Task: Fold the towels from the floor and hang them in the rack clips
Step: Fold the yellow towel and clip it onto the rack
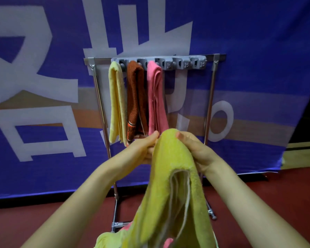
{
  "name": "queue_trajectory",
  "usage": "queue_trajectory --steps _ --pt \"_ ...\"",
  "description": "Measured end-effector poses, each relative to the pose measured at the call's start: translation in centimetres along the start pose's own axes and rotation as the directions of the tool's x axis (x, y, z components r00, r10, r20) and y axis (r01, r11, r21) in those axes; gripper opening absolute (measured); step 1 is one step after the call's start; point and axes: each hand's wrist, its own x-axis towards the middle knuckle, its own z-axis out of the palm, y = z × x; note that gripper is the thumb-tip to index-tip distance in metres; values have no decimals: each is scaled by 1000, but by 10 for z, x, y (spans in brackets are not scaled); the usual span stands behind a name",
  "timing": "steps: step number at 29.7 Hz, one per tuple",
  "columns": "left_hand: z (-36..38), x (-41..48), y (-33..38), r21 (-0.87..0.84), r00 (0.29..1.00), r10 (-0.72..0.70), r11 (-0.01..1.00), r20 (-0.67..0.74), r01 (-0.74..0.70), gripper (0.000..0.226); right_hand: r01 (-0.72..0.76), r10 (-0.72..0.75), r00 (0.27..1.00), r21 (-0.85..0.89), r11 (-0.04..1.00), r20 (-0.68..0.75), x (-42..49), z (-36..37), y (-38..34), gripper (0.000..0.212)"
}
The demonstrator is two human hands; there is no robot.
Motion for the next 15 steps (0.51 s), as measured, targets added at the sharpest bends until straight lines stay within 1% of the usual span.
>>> queue_trajectory --steps 3,6,8,10,12,13,15 --pt "15 5 11 -80 999 50 996 7 -49 33 16 -16 1000 2 1000 -24 1 3 -13 51" --pt "19 9 17 -76 995 90 993 41 -87 40 19 -18 999 9 1000 -44 -1 -5 -24 51" --pt "23 13 21 -100 990 130 987 48 -125 31 -6 6 998 -9 1000 -59 -5 -10 -30 53" --pt "26 22 26 -131 985 160 980 58 -152 28 -16 16 996 11 1000 -92 -8 -16 -34 58" --pt "33 29 35 -131 982 162 980 96 -149 28 -10 14 990 24 1000 -142 -11 -23 -40 62" --pt "34 31 36 -139 985 138 983 104 -123 31 -25 29 984 23 999 -175 -11 -26 -40 65" --pt "37 42 43 -85 986 91 993 138 -79 39 -46 45 976 1 999 -215 -8 -33 -47 69"
